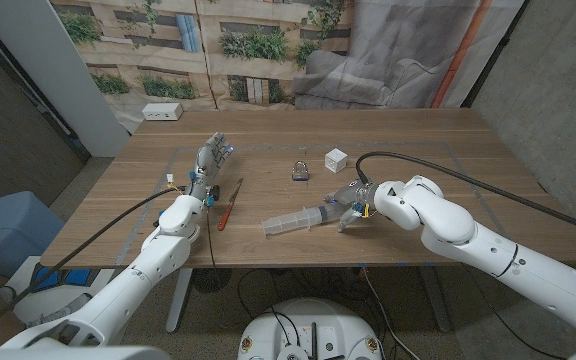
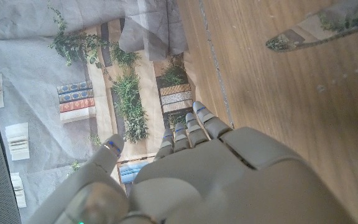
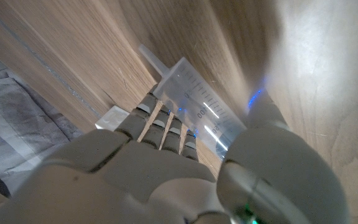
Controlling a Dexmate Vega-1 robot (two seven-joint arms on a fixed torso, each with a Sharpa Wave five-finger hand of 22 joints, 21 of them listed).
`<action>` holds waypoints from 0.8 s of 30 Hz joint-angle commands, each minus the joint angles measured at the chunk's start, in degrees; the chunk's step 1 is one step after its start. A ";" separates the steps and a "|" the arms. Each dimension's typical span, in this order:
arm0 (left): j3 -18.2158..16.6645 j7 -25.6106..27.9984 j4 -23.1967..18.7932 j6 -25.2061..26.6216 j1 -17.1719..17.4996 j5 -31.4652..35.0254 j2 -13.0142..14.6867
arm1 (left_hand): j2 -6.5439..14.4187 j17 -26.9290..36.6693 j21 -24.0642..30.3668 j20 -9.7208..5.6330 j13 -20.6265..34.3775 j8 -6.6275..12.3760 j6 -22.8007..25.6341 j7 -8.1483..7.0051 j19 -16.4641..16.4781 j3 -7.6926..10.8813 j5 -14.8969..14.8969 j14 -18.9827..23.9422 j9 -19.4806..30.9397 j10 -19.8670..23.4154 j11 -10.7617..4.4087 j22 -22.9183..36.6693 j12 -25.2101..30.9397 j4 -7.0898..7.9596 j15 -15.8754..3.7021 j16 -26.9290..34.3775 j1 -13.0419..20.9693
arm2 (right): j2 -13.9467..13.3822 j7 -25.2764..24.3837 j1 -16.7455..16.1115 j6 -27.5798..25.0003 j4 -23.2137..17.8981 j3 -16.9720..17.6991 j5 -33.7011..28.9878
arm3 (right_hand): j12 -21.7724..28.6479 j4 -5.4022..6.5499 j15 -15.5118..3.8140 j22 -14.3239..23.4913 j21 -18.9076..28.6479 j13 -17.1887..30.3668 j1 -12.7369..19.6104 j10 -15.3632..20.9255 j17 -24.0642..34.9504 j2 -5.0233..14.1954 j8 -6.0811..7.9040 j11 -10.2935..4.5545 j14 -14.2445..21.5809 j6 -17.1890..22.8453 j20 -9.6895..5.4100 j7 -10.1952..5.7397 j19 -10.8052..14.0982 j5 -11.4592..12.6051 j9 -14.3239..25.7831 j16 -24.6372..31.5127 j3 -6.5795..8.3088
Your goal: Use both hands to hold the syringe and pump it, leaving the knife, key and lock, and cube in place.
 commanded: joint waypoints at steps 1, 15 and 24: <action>-0.43 0.45 -0.73 0.48 0.97 -0.31 0.38 | 3.91 0.24 0.33 -0.08 0.11 0.14 0.47 0.05 0.56 0.55 -0.04 0.62 0.13 0.45 0.11 0.21 0.36 0.09 0.22 0.17 -0.17 | 0.18 -2.37 0.05 1.84 0.86 0.44 0.73 | 0.78 0.24 -4.22 0.11 0.13 0.20 1.78 3.69 0.22 -0.09 1.16 -0.56 3.31 4.25 -0.72 -0.88 3.07 0.05 0.17 1.10 0.44; -0.71 0.31 -0.68 0.36 1.44 -0.74 0.46 | 3.85 0.25 0.48 0.05 0.15 0.08 0.54 0.04 1.42 0.61 -0.05 1.87 0.14 1.23 0.35 0.21 0.46 0.20 0.37 0.38 -0.29 | 0.57 -7.16 -0.84 2.11 1.66 0.35 -0.61 | 1.04 0.14 -7.47 0.02 -0.74 -0.04 6.47 11.58 0.12 -0.68 1.93 -3.76 12.62 11.19 -3.30 -3.62 6.88 0.44 0.07 3.85 0.28; -0.91 0.44 -0.55 0.55 1.65 -1.02 0.51 | 3.82 0.25 0.47 0.08 0.16 0.04 0.51 0.05 1.66 0.64 -0.05 2.10 0.15 1.41 0.57 0.21 0.43 0.23 0.36 0.32 -0.32 | 0.62 -10.00 -1.38 2.74 2.45 0.33 -0.54 | 1.47 0.43 -10.13 0.13 -0.28 -0.21 8.92 18.00 0.09 -0.78 2.73 -5.83 18.12 16.54 -4.94 -5.67 11.14 0.65 0.10 5.01 0.27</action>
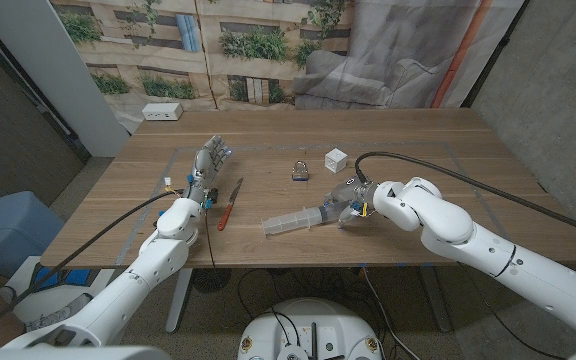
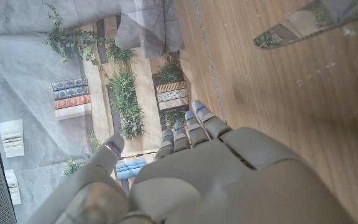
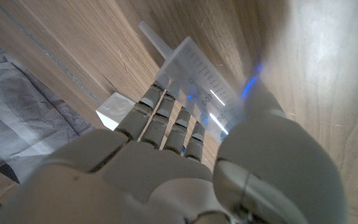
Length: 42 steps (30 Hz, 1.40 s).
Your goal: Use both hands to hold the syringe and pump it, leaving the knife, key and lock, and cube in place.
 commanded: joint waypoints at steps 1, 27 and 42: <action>-0.27 0.06 0.09 0.26 0.31 -0.46 0.10 | 3.82 0.25 0.48 -0.21 0.17 0.04 0.54 0.05 0.57 0.41 -0.05 0.39 0.15 0.50 0.05 0.22 0.43 0.00 0.07 0.32 -0.33 | 0.02 -3.85 -0.69 0.93 0.84 -0.01 0.04 | 0.49 0.48 -9.58 0.18 0.30 0.00 1.48 3.29 0.00 0.37 1.06 -1.21 2.70 3.36 -4.13 -0.62 2.23 0.43 0.20 0.46 0.37; -0.01 -0.51 1.34 0.92 -0.42 -0.97 -0.23 | 3.76 0.27 0.39 -0.02 0.21 0.04 0.70 0.20 1.05 0.49 -0.05 0.92 0.16 0.88 0.37 0.22 0.32 0.17 0.28 0.15 -0.45 | -1.20 -12.24 -3.49 1.42 1.88 0.87 -0.55 | 0.27 0.17 -10.47 0.34 0.94 0.32 8.92 16.82 1.57 0.56 4.63 -2.70 12.89 19.53 -5.67 -1.00 11.21 0.84 0.75 2.35 0.35; 0.35 -0.81 2.41 1.02 -1.20 -1.03 -0.80 | 3.76 0.29 0.31 0.03 0.23 0.04 0.82 0.27 1.15 0.52 -0.05 1.03 0.16 0.95 0.43 0.23 0.24 0.27 0.38 0.07 -0.50 | -2.08 -14.91 -4.41 1.70 1.61 2.45 3.20 | -1.29 0.91 -10.82 1.69 3.08 1.41 15.22 23.68 5.23 4.27 5.90 -2.53 20.93 26.62 -8.36 -0.73 17.50 0.11 1.34 3.33 -1.22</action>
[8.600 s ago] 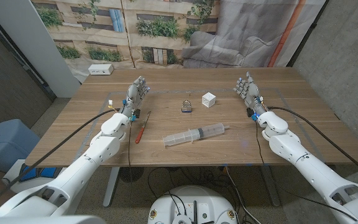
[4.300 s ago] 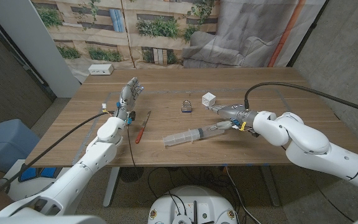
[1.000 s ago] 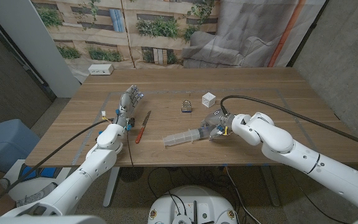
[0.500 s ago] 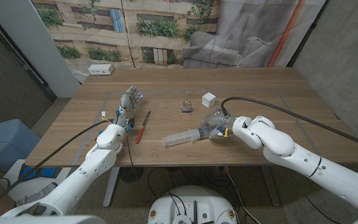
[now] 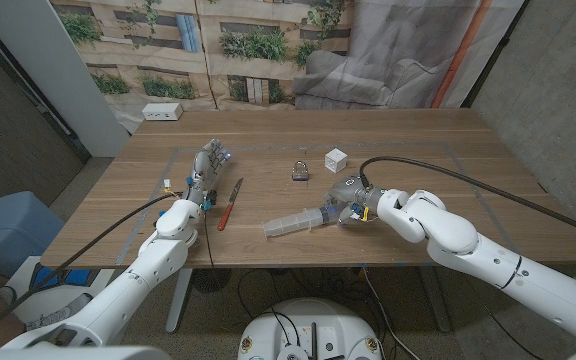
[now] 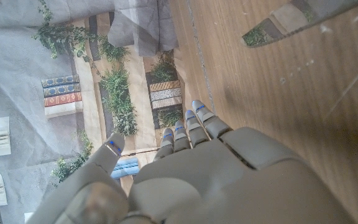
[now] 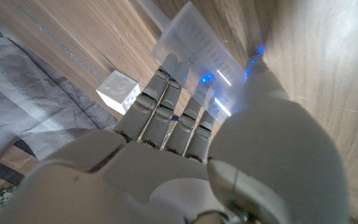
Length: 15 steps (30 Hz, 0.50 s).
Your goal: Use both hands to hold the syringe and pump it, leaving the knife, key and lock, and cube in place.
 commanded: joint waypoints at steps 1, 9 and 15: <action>0.34 -0.31 0.87 0.19 -0.61 -0.10 -0.45 | 3.76 0.29 0.31 0.06 0.24 0.05 0.23 0.23 0.58 0.29 -0.05 0.65 0.17 0.66 0.10 0.23 0.24 0.04 -0.03 0.07 -0.51 | -0.77 -2.72 -0.83 0.24 -0.23 1.29 3.16 | -0.52 0.15 -7.53 0.25 1.03 0.16 4.66 1.39 0.27 5.07 0.32 -0.28 1.16 1.59 -4.80 -0.66 1.16 -0.38 0.16 -0.60 -0.52; 0.60 -0.37 1.11 0.30 -1.46 0.23 -0.60 | 3.75 0.29 0.26 0.05 0.24 0.03 0.24 0.25 0.60 0.31 -0.05 0.71 0.17 0.63 0.14 0.23 0.17 0.09 -0.01 0.03 -0.53 | -2.07 -4.02 -0.79 1.36 -0.65 3.28 7.53 | -1.24 1.00 -7.35 0.15 1.43 0.18 4.22 1.74 -0.05 8.20 0.06 -0.28 1.90 2.54 -4.95 -0.72 1.37 -0.80 0.07 -2.00 -0.56; 0.84 -0.57 0.60 0.75 -2.05 0.45 -0.43 | 3.73 0.30 0.23 0.06 0.25 0.02 0.24 0.24 0.61 0.32 -0.05 0.71 0.17 0.68 0.12 0.23 0.16 0.13 0.00 -0.01 -0.55 | -2.87 -6.14 -1.79 0.99 -1.13 5.05 10.77 | -1.38 0.89 -7.42 0.16 1.43 0.20 4.02 2.30 0.21 9.17 -0.13 -0.31 2.09 3.40 -4.98 -0.58 0.92 -0.95 -0.27 -2.58 -0.61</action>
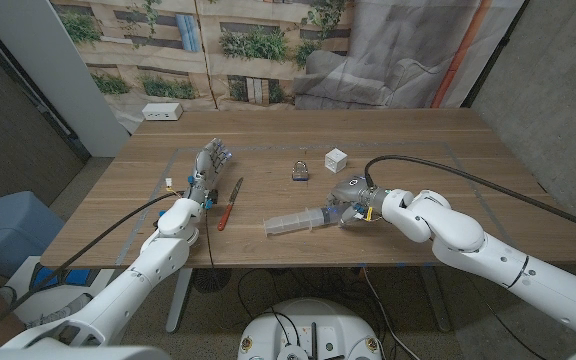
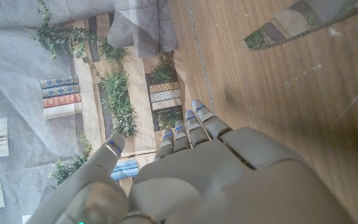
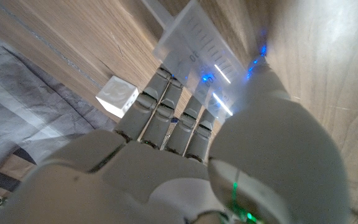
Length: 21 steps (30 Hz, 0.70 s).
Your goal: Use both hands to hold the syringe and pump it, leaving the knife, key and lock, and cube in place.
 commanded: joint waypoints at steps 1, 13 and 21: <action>0.51 -0.14 -0.55 0.98 -1.28 0.44 0.10 | 3.73 0.30 0.23 0.07 0.25 0.02 0.27 0.24 0.62 0.32 -0.05 0.69 0.17 0.35 -0.15 0.23 0.15 0.13 -0.01 -0.02 -0.55 | -1.48 -4.27 -1.20 0.05 -0.86 3.14 7.08 | -0.28 0.25 -6.83 0.14 0.35 0.19 4.86 0.94 0.33 8.55 -0.15 -0.05 0.48 2.29 -4.58 -1.01 -0.38 -0.06 -0.20 -0.51 0.06; 0.87 1.13 -4.67 3.67 -1.67 2.20 2.21 | 3.68 0.31 0.16 0.37 0.26 0.00 0.28 0.23 0.68 0.33 -0.05 0.78 0.17 0.34 -0.05 0.24 0.06 0.24 -0.02 -0.06 -0.61 | -2.11 -9.75 -3.38 -2.43 -1.85 5.67 11.43 | -0.63 -0.07 -6.84 0.16 0.40 0.13 4.75 1.08 0.71 9.02 -0.74 -0.05 0.42 3.06 -4.58 -1.02 -0.84 -0.11 -0.61 -1.21 -0.26; 0.54 2.71 -8.19 5.26 -0.47 2.72 3.47 | 3.62 0.31 0.14 0.34 0.26 -0.01 0.29 0.26 0.72 0.32 -0.06 0.79 0.17 0.37 0.08 0.24 0.04 0.27 -0.02 -0.09 -0.64 | -3.16 -13.01 -4.36 -3.52 -2.54 7.81 14.14 | -0.82 -0.27 -6.90 0.18 0.52 0.09 4.69 1.18 1.06 9.24 -1.22 -0.05 0.37 3.64 -4.58 -0.97 -1.02 -0.10 -0.72 -1.71 -0.55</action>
